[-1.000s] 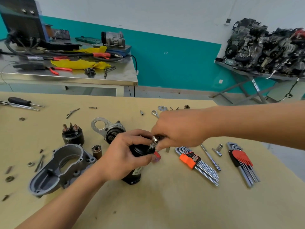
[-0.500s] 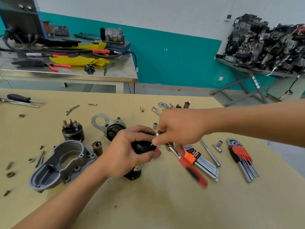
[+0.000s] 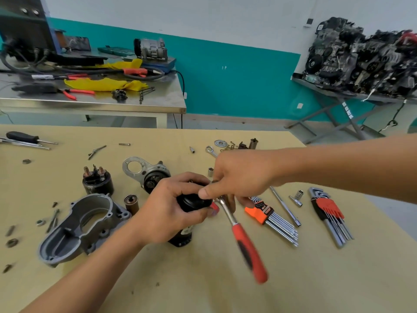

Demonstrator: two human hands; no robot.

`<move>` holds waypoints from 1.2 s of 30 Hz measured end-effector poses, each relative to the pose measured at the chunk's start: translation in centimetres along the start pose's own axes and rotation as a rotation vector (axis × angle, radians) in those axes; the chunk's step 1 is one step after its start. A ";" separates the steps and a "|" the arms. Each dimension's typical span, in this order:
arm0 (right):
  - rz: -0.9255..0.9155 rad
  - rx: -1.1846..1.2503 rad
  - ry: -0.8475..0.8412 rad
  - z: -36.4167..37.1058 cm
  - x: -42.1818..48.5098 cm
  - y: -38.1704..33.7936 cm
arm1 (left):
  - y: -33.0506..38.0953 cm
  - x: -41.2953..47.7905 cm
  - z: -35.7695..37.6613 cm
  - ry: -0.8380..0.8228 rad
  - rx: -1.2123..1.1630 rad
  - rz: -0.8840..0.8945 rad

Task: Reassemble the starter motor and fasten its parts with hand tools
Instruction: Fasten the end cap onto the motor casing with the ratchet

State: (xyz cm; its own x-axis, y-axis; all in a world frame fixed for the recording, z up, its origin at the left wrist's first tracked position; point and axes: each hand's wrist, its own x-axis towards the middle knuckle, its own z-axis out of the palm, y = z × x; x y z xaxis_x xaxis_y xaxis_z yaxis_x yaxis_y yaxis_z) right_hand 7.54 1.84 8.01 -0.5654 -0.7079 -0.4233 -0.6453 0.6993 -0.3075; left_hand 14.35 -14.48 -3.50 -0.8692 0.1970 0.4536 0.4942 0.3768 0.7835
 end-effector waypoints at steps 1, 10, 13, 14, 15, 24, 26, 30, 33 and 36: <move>0.036 0.035 -0.012 0.3 0.0 -0.3 | 0.0 0.0 -0.1 0.000 -0.003 0.006; -0.399 -0.983 0.095 -2.0 -0.2 -0.3 | -0.5 0.1 -0.4 -0.002 -0.041 -0.057; -0.487 -1.149 0.126 -1.9 0.1 0.3 | -0.4 0.0 -0.3 -0.008 -0.032 -0.048; -0.459 -1.084 0.127 -1.8 -0.1 0.4 | -0.3 0.0 -0.2 -0.004 -0.031 -0.047; -0.399 -0.955 0.110 -1.7 -0.2 0.4 | -0.3 -0.1 -0.2 0.006 -0.030 -0.047; -0.320 -0.974 0.162 -0.9 -0.2 -0.1 | -0.1 0.0 -0.1 0.050 0.008 -0.064; -0.494 -1.196 0.164 -1.4 -0.1 -0.2 | -0.1 -0.1 -0.1 0.049 0.011 -0.050; -0.383 -1.031 0.130 -1.6 -0.1 -0.6 | 0.3 -0.4 0.1 0.075 0.014 -0.029; -0.182 -0.608 0.049 -1.3 0.2 -0.5 | 0.1 -0.3 0.1 0.076 0.028 -0.057; -0.136 -0.487 0.070 -1.0 0.1 -0.3 | 0.3 -0.2 0.1 0.080 0.023 -0.051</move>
State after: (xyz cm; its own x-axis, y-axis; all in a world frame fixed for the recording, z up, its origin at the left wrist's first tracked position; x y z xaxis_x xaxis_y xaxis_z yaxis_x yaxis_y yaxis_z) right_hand 7.21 1.47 8.91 -0.4820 -0.8060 -0.3436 -0.8706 0.4847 0.0844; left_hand 14.69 -14.28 -3.42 -0.8886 0.1045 0.4466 0.4480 0.4056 0.7967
